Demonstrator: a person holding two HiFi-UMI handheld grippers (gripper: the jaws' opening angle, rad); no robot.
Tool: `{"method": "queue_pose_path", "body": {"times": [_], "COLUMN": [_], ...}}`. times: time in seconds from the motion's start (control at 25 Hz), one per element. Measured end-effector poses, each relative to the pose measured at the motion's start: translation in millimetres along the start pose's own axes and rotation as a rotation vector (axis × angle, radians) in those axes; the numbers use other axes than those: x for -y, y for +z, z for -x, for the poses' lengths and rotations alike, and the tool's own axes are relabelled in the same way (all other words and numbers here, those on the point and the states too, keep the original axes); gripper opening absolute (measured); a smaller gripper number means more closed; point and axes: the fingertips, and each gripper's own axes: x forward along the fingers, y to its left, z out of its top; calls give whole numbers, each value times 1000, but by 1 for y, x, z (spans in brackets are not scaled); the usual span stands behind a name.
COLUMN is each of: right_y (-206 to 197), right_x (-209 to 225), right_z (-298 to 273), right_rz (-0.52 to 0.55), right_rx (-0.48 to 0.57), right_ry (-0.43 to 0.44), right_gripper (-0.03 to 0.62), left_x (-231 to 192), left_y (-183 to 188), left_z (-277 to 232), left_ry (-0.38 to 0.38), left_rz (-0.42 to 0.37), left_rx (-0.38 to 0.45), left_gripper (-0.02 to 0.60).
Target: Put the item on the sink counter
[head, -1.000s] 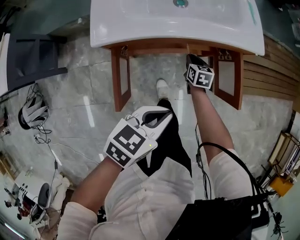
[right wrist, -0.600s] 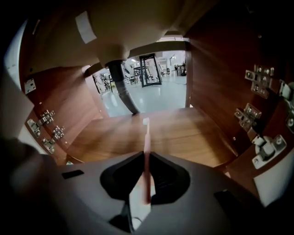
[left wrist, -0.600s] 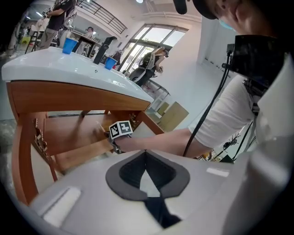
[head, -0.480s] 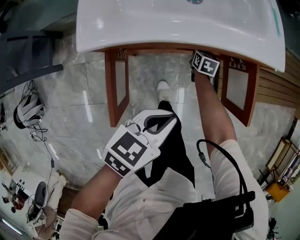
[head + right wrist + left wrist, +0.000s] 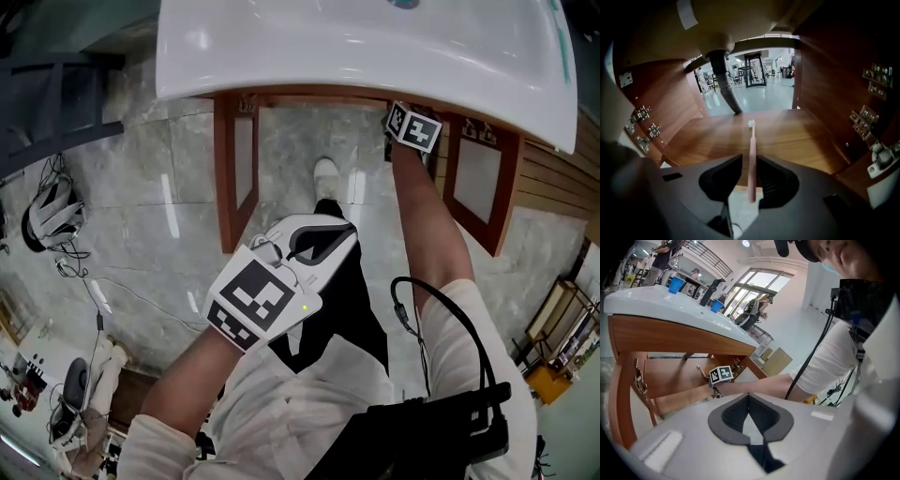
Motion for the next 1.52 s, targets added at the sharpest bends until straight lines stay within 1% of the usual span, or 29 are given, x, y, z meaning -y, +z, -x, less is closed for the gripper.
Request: {"method": "queue_pose_path", "body": {"times": [0.28,0.48,0.56,0.6,0.72,0.88,0.96,1.04,1.12,1.2,1.32,1.44,1.48,1.52], "right_y": [3,11,11,10,18,40,58,85,114,149,205,266,288,307], "right_x": [-12,-43,-56,-64,-91,-137,-160,-182,-203,-222,-244,-261,-267,-273], "right_z": [34,85,110,123,167,234,267,292,309,318,313,293,283,272], "right_rz": [30,119,141,148,175,197,227,275,348,450,612,719,759,804], "right_rx": [-6,-48,-95,-119,-172,-204,-191,-161,-133,-98,-16,69,92,107], "right_ry": [6,53,64,75,138,245,286,333,389,440,479,522,528,530], "right_gripper": [97,95,48,40,7,5,5,5,5,6,8,13,34,90], "left_x": [14,38,49,54,73,98,106,111,113,111,105,95,90,86], "left_y": [4,16,20,22,23,16,12,14,19,26,41,63,72,80], "left_z": [17,40,53,59,77,103,117,129,138,144,147,141,137,133], "left_ry": [-10,-12,-7,-5,-2,-16,-15,-10,-12,-9,4,10,15,19], "left_rz": [-11,-38,-46,-48,-36,-20,-17,-21,-27,-32,-17,24,38,53], "left_rx": [10,21,20,15,-36,-124,-141,-141,-140,-137,-121,-82,-70,-63], "left_gripper": [6,6,6,6,6,5,5,5,5,5,5,5,5,5]}}
